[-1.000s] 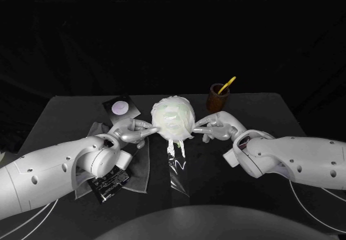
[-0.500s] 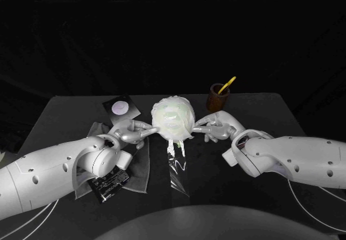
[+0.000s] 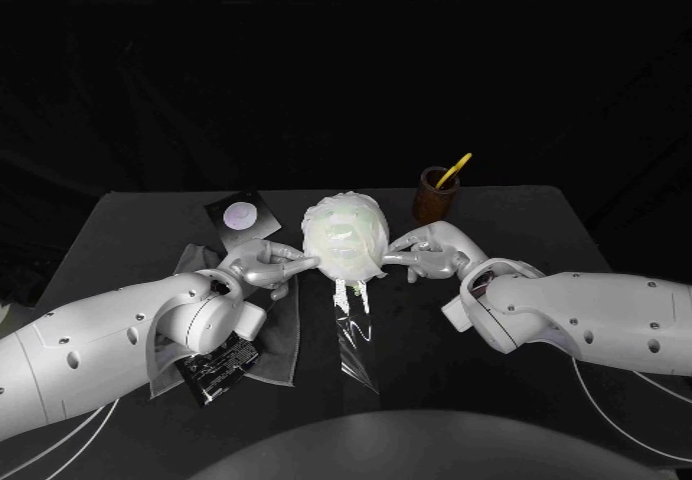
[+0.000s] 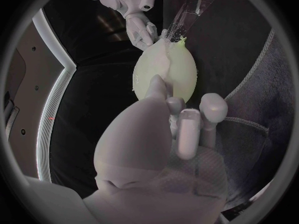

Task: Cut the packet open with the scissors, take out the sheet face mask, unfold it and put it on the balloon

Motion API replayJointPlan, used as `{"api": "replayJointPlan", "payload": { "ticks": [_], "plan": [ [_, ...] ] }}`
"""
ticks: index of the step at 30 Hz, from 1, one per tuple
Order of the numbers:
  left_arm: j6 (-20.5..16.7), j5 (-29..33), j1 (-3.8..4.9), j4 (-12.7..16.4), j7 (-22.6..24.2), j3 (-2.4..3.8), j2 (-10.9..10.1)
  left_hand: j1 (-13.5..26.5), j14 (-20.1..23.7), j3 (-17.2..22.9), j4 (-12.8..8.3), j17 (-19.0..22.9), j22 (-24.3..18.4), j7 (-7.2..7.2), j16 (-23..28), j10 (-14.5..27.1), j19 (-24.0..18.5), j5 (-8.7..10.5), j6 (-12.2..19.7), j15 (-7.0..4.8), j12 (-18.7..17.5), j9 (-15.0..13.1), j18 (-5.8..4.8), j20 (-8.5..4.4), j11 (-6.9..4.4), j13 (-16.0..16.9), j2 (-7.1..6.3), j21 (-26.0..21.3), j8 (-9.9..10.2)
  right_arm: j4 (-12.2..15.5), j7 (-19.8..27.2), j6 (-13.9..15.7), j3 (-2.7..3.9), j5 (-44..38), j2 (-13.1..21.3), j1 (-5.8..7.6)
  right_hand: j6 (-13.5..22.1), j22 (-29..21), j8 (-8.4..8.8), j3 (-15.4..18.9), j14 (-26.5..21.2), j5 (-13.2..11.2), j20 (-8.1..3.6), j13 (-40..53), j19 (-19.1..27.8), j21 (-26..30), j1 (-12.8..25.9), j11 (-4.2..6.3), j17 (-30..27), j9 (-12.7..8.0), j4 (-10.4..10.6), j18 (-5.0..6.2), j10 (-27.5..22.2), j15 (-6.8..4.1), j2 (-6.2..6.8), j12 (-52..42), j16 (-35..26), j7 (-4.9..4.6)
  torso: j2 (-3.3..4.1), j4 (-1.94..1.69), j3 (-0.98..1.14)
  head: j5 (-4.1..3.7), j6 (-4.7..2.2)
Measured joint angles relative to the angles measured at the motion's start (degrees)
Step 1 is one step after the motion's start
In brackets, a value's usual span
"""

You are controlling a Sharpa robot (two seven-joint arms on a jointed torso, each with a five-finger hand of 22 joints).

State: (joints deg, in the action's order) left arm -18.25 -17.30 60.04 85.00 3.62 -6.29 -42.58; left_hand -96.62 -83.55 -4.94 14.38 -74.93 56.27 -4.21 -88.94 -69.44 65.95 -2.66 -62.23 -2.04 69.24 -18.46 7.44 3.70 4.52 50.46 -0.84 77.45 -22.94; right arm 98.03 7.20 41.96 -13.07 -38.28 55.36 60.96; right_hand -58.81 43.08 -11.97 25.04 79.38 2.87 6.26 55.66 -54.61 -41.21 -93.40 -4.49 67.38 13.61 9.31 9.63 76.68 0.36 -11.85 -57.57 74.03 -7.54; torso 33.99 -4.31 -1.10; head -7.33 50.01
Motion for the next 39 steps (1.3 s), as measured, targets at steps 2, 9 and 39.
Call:
{"api": "replayJointPlan", "payload": {
  "ticks": [2, 9, 39],
  "plan": [
    [-0.06, 0.02, 0.0, 0.0, 0.05, 0.0, 0.06, -0.06, 0.0, 0.16, -0.15, 0.01, 0.02, 0.0, 0.0, 0.0, 0.0, 0.0, 0.0, 0.0, 0.0, 0.0, 0.0, 0.0, 0.0, 0.0, -0.06, 0.0, 0.0, -0.08, -0.13, 0.09, 0.0, -0.14, -0.12, 0.0, -0.27, 0.18, -0.39, -0.02, 0.19, 0.0, 0.0, 0.0, 0.0, -0.2, 0.0, -0.11, 0.82, 0.03, -0.16, -0.01, 0.11, -0.17, 0.0, -0.08, 0.81, 0.28, 0.01, 0.0, 0.0, 0.04, 0.0],
    [-0.48, 0.6, -0.01, 0.02, 0.36, 0.0, 0.18, -0.21, 0.0, 0.71, 0.07, 0.02, 0.34, 0.0, 0.0, 0.0, 0.41, 0.0, 0.0, -0.01, 0.0, 0.01, -0.02, 0.0, 0.0, 0.01, -0.21, 0.0, 0.0, -0.33, -0.69, 0.74, 0.01, -0.77, -0.66, 0.01, -2.03, 0.94, -1.51, -0.03, 0.73, 0.0, 0.0, 0.47, 0.0, -1.18, 0.0, -0.72, 4.23, 0.52, -1.49, -0.34, 0.73, 0.16, -0.01, -0.11, 4.01, 1.01, 0.02, 0.0, 0.0, 0.07, 0.0],
    [-0.45, 1.78, -0.06, -0.22, 0.28, 0.0, -1.3, -1.2, 0.0, 4.29, 1.43, -0.01, 0.66, 0.18, 0.04, 0.0, 0.82, 0.04, -0.17, -0.01, 0.0, -0.77, -0.83, -0.41, 0.0, 0.01, -1.2, 0.19, -0.26, 0.55, -0.7, 6.82, 0.21, -1.1, -0.08, -0.01, -6.59, 5.3, -8.76, 0.88, 0.46, -0.25, -1.43, 4.6, -2.3, -6.37, -1.39, -0.6, 7.52, 3.97, -6.28, -0.01, 0.61, -0.51, -1.66, -0.73, 12.07, 4.81, -0.02, 0.02, 0.0, 0.03, 0.0]
  ]
}}
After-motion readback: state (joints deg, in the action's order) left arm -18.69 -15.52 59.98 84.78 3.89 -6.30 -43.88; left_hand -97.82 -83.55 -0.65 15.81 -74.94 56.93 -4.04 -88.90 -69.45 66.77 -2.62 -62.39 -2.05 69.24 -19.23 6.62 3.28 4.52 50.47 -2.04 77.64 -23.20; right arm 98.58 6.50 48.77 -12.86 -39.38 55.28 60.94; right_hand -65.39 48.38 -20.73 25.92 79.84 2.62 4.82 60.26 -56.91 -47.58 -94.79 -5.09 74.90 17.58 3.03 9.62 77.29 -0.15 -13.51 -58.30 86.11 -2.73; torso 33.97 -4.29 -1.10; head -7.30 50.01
